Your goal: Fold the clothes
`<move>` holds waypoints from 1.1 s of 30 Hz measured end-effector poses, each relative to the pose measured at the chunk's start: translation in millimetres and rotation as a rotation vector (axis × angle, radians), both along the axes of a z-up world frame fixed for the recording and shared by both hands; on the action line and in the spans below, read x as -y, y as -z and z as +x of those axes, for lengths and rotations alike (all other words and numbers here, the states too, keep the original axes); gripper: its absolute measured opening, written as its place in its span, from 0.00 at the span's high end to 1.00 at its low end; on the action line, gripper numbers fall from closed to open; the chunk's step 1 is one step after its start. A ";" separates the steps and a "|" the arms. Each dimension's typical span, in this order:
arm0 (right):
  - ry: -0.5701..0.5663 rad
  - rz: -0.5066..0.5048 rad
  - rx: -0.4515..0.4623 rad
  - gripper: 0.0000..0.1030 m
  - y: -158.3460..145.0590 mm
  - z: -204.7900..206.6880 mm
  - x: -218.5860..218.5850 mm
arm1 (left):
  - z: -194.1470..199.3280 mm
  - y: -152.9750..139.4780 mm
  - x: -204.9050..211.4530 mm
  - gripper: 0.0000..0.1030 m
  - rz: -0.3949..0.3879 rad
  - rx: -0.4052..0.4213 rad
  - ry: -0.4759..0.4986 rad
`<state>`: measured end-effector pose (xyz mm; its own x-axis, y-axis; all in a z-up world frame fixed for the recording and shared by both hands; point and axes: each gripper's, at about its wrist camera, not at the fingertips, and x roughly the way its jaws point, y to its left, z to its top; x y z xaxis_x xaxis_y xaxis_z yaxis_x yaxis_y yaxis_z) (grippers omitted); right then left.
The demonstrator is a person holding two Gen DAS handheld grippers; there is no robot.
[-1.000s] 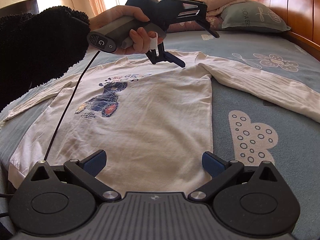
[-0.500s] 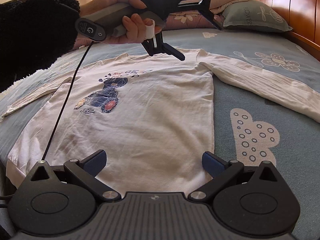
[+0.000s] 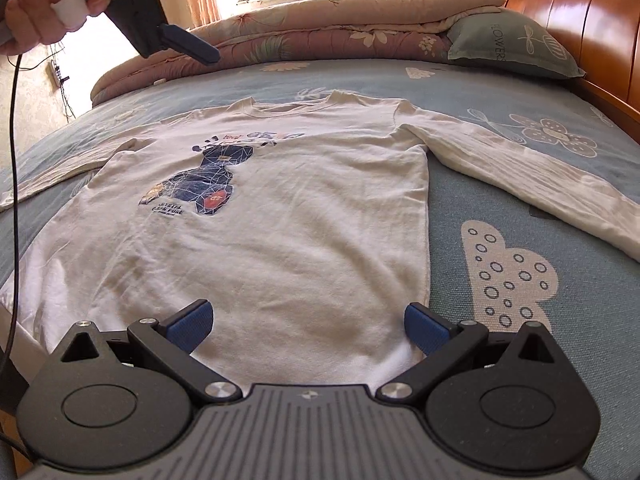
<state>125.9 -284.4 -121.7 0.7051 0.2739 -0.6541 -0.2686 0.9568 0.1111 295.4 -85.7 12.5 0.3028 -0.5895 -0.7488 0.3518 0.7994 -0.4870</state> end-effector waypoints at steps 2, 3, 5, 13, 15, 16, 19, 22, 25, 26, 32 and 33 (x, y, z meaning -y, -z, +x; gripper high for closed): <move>0.000 -0.013 0.004 0.00 0.7 0.1 -1.9 | -13.8 10.3 -11.8 0.01 0.016 0.008 -0.023; 0.000 -0.020 0.006 0.00 1.0 0.0 -2.7 | -18.9 19.7 -17.0 0.01 0.023 0.004 -0.039; -0.001 -0.036 0.011 0.00 1.8 -0.1 -5.0 | -28.5 38.7 -25.9 0.01 0.048 0.007 -0.077; -0.008 -0.099 0.028 0.00 5.1 -3.0 -13.4 | -74.3 102.1 -50.7 0.01 0.160 0.080 -0.206; -0.006 -0.101 0.031 0.00 5.5 -2.6 -14.0 | -86.2 106.4 -52.2 0.01 0.193 0.108 -0.204; -0.005 -0.101 0.032 0.00 5.6 -2.3 -14.1 | -91.3 106.8 -52.6 0.01 0.198 0.119 -0.199; -0.003 -0.107 0.038 0.00 6.7 -2.3 -15.3 | -108.1 106.2 -52.2 0.01 0.211 0.135 -0.159; 0.001 -0.110 0.051 0.00 8.2 -4.2 -16.0 | -107.4 96.3 -44.8 0.01 0.220 0.193 -0.074; 0.005 -0.109 0.048 0.00 7.5 -5.1 -15.8 | -90.8 89.2 -42.2 0.01 0.265 0.298 -0.070; 0.010 -0.108 0.040 0.00 6.5 -4.3 -15.8 | -84.2 91.2 -42.8 0.01 0.286 0.320 -0.070; 0.066 -0.035 0.056 0.00 -21.3 -2.6 -7.1 | -51.4 111.1 -57.1 0.01 0.348 0.403 -0.062; 0.078 -0.023 0.070 0.00 -29.2 2.5 -3.0 | -46.9 116.3 -63.1 0.01 0.331 0.379 -0.066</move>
